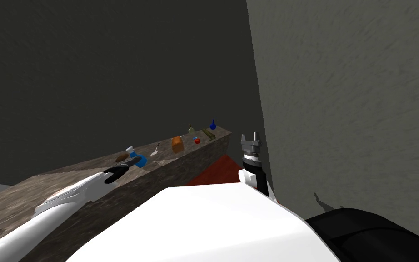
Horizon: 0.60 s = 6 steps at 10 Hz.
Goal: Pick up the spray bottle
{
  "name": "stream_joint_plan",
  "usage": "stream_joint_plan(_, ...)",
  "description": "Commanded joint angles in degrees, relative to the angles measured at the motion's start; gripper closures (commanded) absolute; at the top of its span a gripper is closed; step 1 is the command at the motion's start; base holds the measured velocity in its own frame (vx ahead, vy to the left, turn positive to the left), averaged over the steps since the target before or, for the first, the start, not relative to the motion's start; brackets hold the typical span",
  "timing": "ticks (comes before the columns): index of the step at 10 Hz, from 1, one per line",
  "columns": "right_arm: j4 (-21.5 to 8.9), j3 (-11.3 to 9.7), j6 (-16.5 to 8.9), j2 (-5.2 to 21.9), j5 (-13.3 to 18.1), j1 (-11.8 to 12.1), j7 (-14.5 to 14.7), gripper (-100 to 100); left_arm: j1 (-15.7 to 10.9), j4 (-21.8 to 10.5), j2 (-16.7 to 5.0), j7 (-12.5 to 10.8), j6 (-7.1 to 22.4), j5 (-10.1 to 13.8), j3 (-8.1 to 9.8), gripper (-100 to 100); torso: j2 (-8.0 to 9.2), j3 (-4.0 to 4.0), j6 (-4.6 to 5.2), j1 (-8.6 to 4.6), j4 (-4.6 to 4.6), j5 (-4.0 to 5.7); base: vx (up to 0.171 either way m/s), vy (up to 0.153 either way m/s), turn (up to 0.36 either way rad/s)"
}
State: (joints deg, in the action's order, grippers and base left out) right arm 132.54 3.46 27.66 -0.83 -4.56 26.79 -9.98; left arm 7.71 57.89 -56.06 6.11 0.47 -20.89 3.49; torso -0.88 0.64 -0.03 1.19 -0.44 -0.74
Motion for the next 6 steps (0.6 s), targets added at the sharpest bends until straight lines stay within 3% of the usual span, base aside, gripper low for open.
stream_joint_plan(1,0.0,0.0,0.0,0.0,0.0,0.0,0.0,0,2.8,2.9,-0.3,-0.2,1.1,0.4,0.03,100,0.00,0.00,0.00,0.00,0.00,0.00,0.074,0.016,0.028)
stream_joint_plan(4,0.0,0.0,0.0,0.0,0.0,0.0,0.0,0,2.8,7.3,-0.3,-0.2,1.1,0.4,0.03,100,0.22,-0.09,0.18,-0.05,-0.01,-0.13,-0.002,0.002,-0.009)
stream_joint_plan(5,0.0,0.0,0.0,0.0,0.0,0.0,0.0,0,5.1,8.8,0.3,0.7,3.4,1.2,1.49,100,0.25,-0.11,0.19,-0.08,0.01,-0.11,0.092,0.039,0.256)
stream_joint_plan(6,0.0,0.0,0.0,0.0,0.0,0.0,0.0,0,6.3,10.2,0.3,0.7,3.4,1.2,1.49,100,0.08,-0.02,-0.14,0.12,-0.04,-0.11,0.129,0.031,0.185)
